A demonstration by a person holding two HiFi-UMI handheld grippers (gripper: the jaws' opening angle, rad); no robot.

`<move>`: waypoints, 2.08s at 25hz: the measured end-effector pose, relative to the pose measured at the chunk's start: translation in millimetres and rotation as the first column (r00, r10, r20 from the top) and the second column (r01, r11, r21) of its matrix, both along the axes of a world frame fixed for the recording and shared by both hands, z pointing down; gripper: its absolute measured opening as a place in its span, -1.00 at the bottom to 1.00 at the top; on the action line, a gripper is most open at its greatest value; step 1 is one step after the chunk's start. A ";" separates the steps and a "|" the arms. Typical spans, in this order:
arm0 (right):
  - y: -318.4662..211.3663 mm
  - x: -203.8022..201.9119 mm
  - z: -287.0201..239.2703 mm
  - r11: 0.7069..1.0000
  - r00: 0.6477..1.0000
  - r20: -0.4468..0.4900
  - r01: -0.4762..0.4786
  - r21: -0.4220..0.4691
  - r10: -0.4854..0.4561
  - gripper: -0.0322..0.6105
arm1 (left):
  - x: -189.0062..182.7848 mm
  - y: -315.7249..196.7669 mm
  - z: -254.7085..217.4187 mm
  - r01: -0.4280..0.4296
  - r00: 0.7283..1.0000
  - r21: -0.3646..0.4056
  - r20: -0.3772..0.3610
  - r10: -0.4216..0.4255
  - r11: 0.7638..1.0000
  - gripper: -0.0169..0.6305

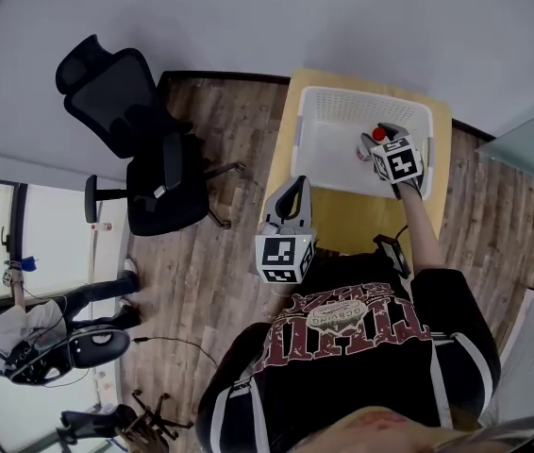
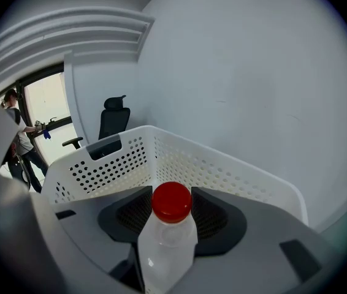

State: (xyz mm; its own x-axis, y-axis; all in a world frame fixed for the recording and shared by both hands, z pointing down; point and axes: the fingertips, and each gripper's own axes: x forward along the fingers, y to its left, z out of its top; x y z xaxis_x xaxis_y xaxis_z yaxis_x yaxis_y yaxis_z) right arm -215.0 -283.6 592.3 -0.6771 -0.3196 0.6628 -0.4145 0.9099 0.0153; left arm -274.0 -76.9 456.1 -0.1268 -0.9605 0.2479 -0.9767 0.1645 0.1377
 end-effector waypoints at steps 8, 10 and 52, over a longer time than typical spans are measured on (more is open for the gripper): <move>-2.5 0.8 -3.2 1.000 1.000 0.012 -0.011 0.002 0.011 -0.28 | 0.7 2.8 -0.2 0.010 1.000 -0.003 -0.003 -0.010 1.000 -0.87; -3.5 -1.1 -4.6 1.000 1.000 0.022 -0.018 -0.004 0.019 -0.30 | -1.9 3.0 -0.3 0.011 1.000 -0.003 -0.004 -0.011 1.000 -0.87; 29.8 70.0 -134.4 0.989 0.962 0.269 -0.085 0.117 0.050 -0.39 | 65.8 -30.2 -9.9 -0.223 0.975 0.028 0.001 0.223 0.974 -0.87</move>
State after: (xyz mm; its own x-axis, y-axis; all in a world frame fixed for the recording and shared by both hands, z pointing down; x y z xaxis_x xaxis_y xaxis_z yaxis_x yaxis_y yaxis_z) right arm -145.0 -253.8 457.9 -0.7966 -0.4402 0.4143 -0.4796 0.8774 0.0102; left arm -208.2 -107.1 446.1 0.0922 -0.9709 0.2210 -0.9881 -0.0617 0.1412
